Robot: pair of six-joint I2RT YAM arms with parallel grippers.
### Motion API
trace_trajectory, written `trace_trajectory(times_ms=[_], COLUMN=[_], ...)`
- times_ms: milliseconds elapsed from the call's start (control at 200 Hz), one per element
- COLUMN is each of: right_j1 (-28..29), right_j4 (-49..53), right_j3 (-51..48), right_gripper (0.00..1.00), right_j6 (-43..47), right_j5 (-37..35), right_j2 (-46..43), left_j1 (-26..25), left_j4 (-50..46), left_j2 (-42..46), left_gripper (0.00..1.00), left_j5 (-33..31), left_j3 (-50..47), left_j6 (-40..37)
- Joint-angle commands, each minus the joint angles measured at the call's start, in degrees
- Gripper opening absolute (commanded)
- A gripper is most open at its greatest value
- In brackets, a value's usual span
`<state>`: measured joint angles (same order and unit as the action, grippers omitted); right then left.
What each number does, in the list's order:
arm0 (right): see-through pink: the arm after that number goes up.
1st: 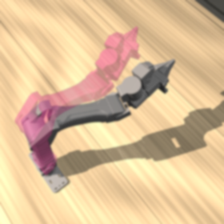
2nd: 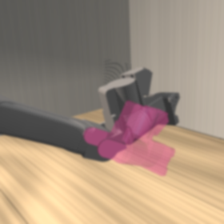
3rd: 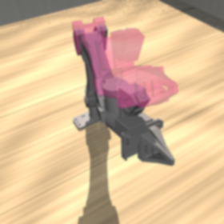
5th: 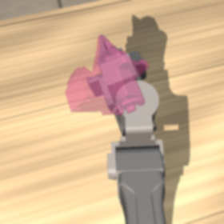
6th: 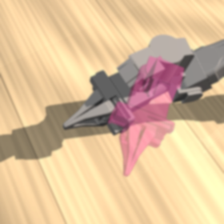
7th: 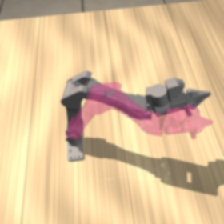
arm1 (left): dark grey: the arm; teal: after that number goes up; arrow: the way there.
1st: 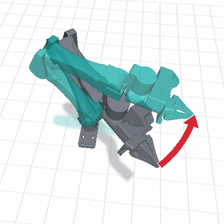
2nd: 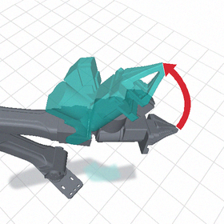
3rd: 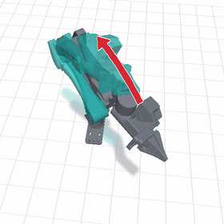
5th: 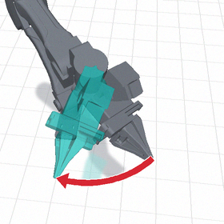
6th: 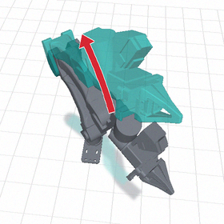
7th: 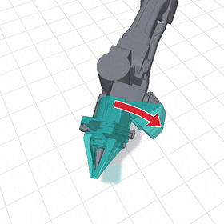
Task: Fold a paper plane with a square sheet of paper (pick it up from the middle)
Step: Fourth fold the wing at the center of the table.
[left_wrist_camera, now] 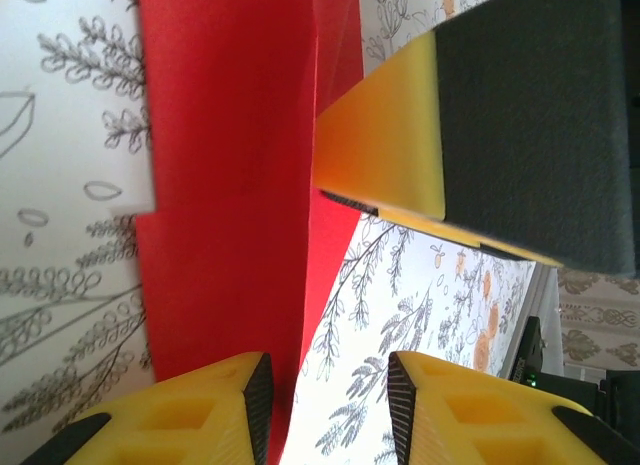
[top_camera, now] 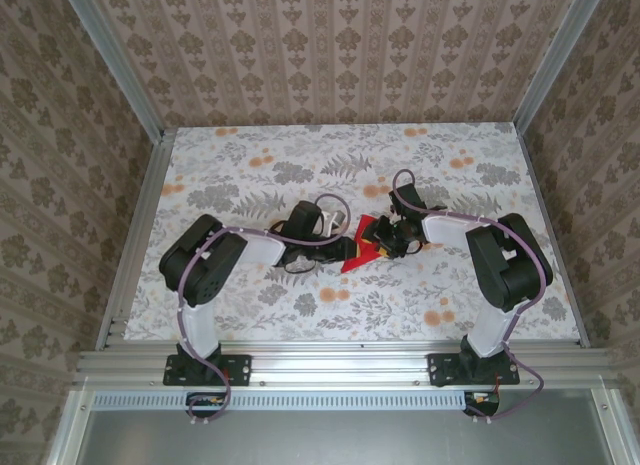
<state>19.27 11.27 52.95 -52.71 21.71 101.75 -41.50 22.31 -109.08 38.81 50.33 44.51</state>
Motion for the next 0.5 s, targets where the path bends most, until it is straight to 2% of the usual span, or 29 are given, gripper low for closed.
trace_trajectory(times_ms=[0, 305, 495], right_j1=[-0.81, -0.86, -0.90], right_j4=[10.27, 9.91, 9.91], right_j3=[-3.90, -4.08, -4.17], right_gripper=[0.50, 0.50, 0.49], right_j6=[-0.81, -1.10, -1.34], right_j5=[-11.61, -11.13, -11.25], right_j2=[6.23, 6.44, 6.27], left_j1=[0.06, 0.13, 0.13], left_j4=[-1.41, -2.11, 0.17], left_j2=[-1.88, -5.48, -6.91], left_gripper=[0.37, 0.35, 0.33], left_j5=[-0.33, -0.14, 2.38], left_j3=[2.72, 6.61, 6.75], left_j6=[-1.88, -2.98, -2.38])
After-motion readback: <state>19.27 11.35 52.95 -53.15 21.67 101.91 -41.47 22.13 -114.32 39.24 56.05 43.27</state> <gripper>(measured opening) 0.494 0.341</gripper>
